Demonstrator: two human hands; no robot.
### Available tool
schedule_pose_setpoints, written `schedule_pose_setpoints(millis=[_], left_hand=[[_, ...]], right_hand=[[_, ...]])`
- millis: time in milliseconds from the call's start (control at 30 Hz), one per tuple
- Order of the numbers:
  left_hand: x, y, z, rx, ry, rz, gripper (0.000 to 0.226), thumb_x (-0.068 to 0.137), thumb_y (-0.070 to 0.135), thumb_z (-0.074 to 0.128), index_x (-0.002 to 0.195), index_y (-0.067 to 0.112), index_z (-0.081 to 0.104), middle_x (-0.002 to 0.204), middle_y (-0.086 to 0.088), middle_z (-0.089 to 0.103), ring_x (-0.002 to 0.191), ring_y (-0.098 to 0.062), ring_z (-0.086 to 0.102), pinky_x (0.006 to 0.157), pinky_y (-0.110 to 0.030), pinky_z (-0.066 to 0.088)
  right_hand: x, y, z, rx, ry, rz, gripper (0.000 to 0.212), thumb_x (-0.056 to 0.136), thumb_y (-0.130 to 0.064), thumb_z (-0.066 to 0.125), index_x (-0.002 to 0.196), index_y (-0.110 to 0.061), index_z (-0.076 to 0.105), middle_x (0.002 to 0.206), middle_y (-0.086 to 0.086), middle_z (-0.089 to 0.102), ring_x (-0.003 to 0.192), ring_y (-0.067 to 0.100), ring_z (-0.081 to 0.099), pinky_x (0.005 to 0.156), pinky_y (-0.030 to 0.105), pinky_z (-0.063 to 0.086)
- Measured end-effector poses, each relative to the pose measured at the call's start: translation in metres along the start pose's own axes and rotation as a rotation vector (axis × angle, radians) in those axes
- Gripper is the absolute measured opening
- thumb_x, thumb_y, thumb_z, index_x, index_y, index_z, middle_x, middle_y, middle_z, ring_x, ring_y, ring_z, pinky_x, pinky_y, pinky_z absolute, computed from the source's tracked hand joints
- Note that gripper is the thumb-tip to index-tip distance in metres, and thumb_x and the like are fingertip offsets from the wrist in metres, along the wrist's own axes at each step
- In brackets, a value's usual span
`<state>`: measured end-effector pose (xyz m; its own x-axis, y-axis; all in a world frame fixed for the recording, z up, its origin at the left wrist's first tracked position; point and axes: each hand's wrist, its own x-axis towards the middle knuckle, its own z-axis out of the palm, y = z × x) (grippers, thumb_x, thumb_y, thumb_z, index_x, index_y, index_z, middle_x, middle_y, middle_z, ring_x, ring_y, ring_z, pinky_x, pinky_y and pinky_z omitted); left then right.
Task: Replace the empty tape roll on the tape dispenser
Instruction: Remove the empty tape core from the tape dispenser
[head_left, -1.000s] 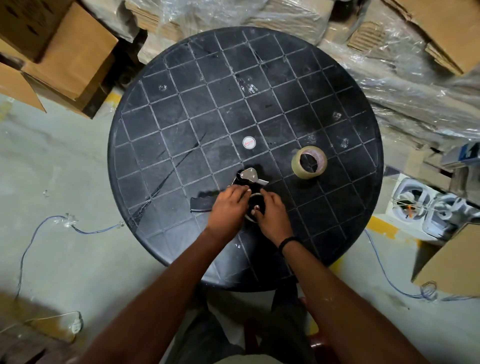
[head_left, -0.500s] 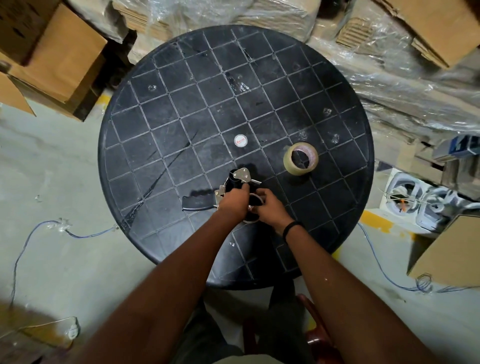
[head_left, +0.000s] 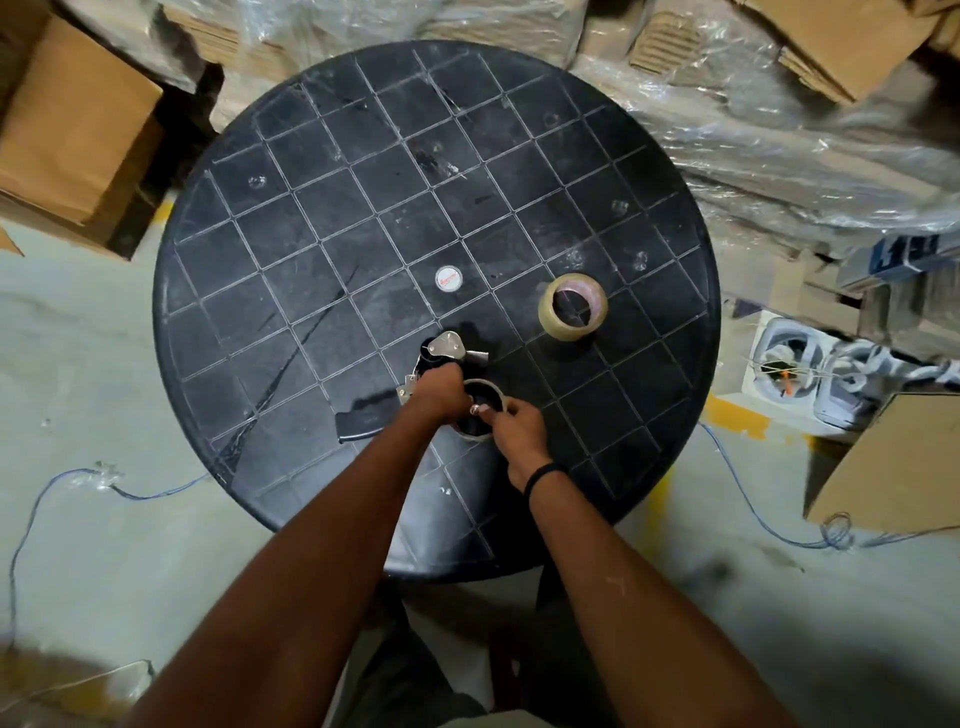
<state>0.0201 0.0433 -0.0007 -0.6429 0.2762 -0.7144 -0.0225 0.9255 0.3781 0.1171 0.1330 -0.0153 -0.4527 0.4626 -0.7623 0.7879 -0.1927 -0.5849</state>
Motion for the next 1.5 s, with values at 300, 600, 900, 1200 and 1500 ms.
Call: schedule_pose_setpoints(millis=[300, 600, 900, 1200, 1500], left_hand=[[-0.013, 0.014, 0.016, -0.004, 0.275, -0.062, 0.040, 0.083, 0.015, 0.066, 0.119, 0.003, 0.053, 0.116, -0.021, 0.063, 0.107, -0.040, 0.061, 0.089, -0.043, 0.048], [-0.035, 0.000, 0.010, -0.167, 0.374, 0.071, 0.040, 0.082, 0.011, 0.067, 0.121, 0.011, 0.065, 0.114, -0.013, 0.072, 0.107, -0.034, 0.065, 0.088, -0.036, 0.049], [-0.050, -0.008, 0.016, 0.066, 0.323, 0.069, 0.026, 0.081, 0.018, 0.062, 0.107, 0.016, 0.068, 0.111, -0.013, 0.065, 0.100, -0.035, 0.065, 0.082, -0.038, 0.051], [-0.055, -0.004, 0.019, 0.020, 0.457, 0.019, 0.019, 0.083, 0.014, 0.058, 0.102, 0.015, 0.062, 0.107, -0.011, 0.063, 0.099, -0.037, 0.063, 0.074, -0.042, 0.051], [-0.071, -0.004, 0.014, -0.857, 0.579, 0.019, 0.030, 0.075, 0.001, 0.067, 0.097, 0.020, 0.072, 0.095, 0.009, 0.074, 0.092, -0.011, 0.071, 0.091, -0.029, 0.054]], right_hand=[[0.001, -0.020, -0.004, -0.260, 0.120, -0.221, 0.027, 0.077, -0.002, 0.073, 0.101, -0.010, 0.065, 0.104, 0.013, 0.070, 0.095, 0.026, 0.066, 0.079, 0.025, 0.048], [-0.019, -0.027, -0.015, -0.481, 0.001, -0.454, 0.055, 0.083, -0.024, 0.070, 0.136, -0.020, 0.052, 0.131, 0.014, 0.049, 0.119, 0.034, 0.054, 0.105, 0.041, 0.045], [-0.024, -0.023, -0.015, -0.541, -0.003, -0.383, 0.035, 0.084, -0.005, 0.065, 0.117, -0.015, 0.070, 0.116, 0.014, 0.063, 0.108, 0.031, 0.061, 0.094, 0.025, 0.042], [-0.033, -0.019, -0.008, -0.601, 0.150, -0.576, 0.025, 0.078, -0.006, 0.062, 0.099, -0.021, 0.060, 0.102, 0.010, 0.056, 0.092, 0.036, 0.055, 0.080, 0.043, 0.046], [-0.067, -0.028, -0.043, -0.707, 0.011, -1.175, 0.058, 0.093, -0.024, 0.060, 0.147, -0.015, 0.043, 0.151, 0.007, 0.041, 0.136, 0.024, 0.041, 0.116, 0.032, 0.033]])
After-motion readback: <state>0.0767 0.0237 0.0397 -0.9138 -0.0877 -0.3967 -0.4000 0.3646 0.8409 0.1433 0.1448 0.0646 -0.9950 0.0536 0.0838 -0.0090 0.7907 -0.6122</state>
